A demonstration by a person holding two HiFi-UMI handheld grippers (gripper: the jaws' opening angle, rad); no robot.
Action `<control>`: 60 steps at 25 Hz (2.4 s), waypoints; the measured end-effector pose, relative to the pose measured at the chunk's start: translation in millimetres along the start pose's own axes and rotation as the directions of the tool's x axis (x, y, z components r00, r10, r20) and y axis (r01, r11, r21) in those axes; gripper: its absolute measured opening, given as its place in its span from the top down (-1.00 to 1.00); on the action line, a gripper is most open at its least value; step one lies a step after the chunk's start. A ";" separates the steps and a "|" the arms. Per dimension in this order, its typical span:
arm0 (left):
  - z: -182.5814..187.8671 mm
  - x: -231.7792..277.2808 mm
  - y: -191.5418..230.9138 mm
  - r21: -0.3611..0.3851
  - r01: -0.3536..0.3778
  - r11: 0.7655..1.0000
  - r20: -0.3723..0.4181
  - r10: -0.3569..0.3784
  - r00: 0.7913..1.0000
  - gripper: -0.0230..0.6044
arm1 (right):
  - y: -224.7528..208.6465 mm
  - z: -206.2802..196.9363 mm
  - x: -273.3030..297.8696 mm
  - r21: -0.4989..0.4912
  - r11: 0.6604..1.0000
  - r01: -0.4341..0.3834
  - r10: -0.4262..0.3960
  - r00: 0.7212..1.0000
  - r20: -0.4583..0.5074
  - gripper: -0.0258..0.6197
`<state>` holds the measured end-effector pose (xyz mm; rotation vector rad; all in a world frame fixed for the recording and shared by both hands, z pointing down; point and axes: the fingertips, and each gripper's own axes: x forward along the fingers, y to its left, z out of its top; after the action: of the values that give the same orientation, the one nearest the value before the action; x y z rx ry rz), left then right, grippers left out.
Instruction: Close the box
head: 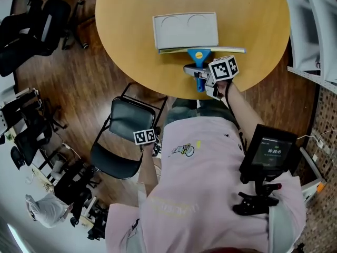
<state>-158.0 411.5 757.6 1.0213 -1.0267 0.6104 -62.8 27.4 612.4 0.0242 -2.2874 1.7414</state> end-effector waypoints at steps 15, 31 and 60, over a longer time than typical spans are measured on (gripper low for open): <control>78.4 2.5 -24.1 0.183 0.036 0.982 -0.045 -0.028 0.999 0.91 | 28.3 13.9 -110.0 -0.002 1.000 -0.021 0.021 0.964 0.266 0.87; 19.9 10.4 -12.4 0.109 0.096 0.989 -0.065 -0.089 0.994 0.91 | -93.7 129.9 -179.9 0.121 0.973 0.195 -0.229 0.845 0.484 -0.11; 15.2 70.1 11.4 0.166 -0.015 0.986 -0.328 0.069 0.942 0.91 | -70.7 174.2 -167.2 -0.061 0.966 0.252 -0.223 0.927 0.301 -0.06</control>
<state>-143.8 400.0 827.9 0.9961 -0.7101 0.8808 75.9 -182.2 600.0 0.5529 -2.4462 1.5858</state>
